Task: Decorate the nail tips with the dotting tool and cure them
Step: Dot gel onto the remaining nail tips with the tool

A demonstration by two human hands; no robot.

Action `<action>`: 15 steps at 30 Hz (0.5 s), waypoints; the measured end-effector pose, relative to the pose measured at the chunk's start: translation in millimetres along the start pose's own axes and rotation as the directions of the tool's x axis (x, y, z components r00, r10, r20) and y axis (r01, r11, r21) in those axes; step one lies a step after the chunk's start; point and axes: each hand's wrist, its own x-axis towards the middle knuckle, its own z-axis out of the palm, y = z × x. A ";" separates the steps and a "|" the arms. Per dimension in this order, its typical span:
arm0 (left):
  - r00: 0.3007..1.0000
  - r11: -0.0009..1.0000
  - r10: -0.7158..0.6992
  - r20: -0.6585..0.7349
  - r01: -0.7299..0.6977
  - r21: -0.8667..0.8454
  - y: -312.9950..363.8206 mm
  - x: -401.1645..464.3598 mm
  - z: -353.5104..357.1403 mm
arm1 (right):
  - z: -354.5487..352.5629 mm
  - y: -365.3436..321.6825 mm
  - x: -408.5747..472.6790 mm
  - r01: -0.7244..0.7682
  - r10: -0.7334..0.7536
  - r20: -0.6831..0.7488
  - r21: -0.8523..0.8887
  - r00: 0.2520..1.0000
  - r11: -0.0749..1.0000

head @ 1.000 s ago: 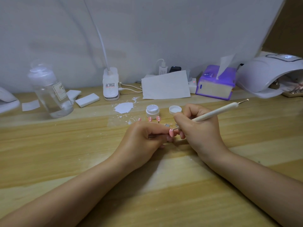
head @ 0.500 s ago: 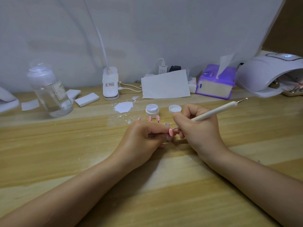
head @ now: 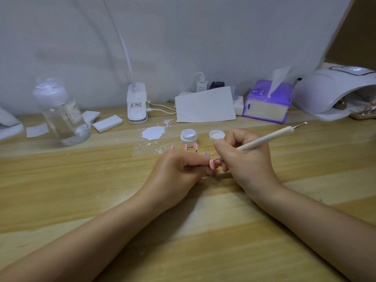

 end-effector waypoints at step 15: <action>1.000 1.000 -0.008 0.002 0.008 0.006 -1.6 0.5 0.0 | 0.1 -0.7 0.0 -0.010 0.010 0.012 0.021 1.000 1.000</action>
